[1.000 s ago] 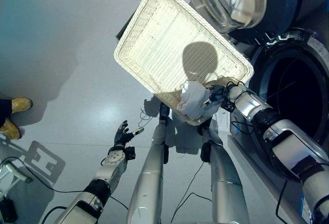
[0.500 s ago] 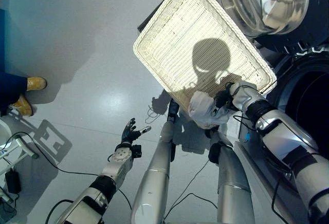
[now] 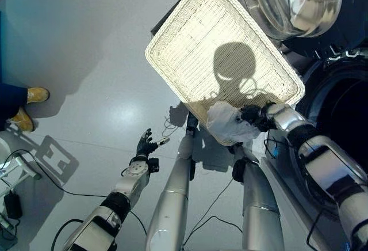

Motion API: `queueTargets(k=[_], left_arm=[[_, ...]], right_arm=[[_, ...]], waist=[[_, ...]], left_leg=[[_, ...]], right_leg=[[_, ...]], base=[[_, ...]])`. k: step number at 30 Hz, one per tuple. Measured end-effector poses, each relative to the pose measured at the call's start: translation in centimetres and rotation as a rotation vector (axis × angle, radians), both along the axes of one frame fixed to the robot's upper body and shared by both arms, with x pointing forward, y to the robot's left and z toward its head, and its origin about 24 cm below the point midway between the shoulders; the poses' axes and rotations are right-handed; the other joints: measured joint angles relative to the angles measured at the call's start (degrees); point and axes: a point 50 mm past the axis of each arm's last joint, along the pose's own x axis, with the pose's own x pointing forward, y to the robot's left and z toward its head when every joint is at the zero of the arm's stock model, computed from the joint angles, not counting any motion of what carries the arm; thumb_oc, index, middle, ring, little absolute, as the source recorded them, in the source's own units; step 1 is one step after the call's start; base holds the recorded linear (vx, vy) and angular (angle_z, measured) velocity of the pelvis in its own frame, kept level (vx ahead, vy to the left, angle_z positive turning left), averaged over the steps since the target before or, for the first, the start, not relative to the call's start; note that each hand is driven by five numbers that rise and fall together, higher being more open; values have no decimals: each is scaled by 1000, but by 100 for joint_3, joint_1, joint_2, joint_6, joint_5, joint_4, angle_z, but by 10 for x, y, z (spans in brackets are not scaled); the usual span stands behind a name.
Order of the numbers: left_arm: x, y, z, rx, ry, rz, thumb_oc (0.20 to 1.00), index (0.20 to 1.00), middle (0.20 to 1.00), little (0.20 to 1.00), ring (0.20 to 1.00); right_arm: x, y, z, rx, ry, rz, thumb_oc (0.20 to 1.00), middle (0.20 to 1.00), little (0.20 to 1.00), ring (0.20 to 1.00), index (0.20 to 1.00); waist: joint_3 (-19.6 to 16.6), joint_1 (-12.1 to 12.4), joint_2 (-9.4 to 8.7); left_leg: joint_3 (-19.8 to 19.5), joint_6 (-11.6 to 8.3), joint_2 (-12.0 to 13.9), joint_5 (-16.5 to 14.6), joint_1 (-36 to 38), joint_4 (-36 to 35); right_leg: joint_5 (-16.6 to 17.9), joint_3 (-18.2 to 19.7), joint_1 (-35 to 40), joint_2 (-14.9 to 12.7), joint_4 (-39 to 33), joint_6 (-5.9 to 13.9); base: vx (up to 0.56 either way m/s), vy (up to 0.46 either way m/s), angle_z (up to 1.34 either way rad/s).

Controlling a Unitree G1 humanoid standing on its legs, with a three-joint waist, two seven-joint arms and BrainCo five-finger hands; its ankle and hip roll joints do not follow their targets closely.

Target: Put the clothes into the washing machine.

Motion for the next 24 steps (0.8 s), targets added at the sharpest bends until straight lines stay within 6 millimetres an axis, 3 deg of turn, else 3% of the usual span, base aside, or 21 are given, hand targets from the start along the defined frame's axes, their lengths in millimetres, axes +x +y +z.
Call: queueTargets(k=[3,8,9,12,24], left_arm=[[-5,1,-5,-2,12,7,1000,1000,1000,1000,1000],[-11,5,-12,-14,29,43,1000,1000,1000,1000,1000],[-14,5,-14,-23,28,59,1000,1000,1000,1000,1000],[-22,9,-24,-22,62,83,1000,1000,1000,1000,1000],[-28,16,-30,-33,54,128,1000,1000,1000,1000,1000]], right_arm=[[-10,3,-13,342,-21,-113,200,200,200,200,200],[-22,12,-30,712,-3,-222,200,200,200,200,200],[-26,13,-27,931,-34,-270,200,200,200,200,200],[-30,15,-27,1167,-63,-289,200,200,200,200,200],[-43,-1,-39,1566,-137,-428,200,200,200,200,200]], waist=[[3,-97,-4],[8,-479,-13],[26,-527,-42],[28,-696,-43],[32,-943,-16]], left_leg=[[229,24,25,-20,100,17],[473,57,57,-109,186,82],[627,95,78,-155,213,109],[946,155,88,-198,341,72],[1807,341,6,-318,1176,-412]], right_leg=[[17,159,1,40,21,23],[129,446,-11,106,-67,52],[223,582,-7,159,-169,81],[409,787,64,188,-371,140],[1029,1396,670,201,-1409,323]], base=[[-33,8,-24],[-46,18,-26],[-41,-8,-39],[-46,-1,-49],[-15,57,-37]])
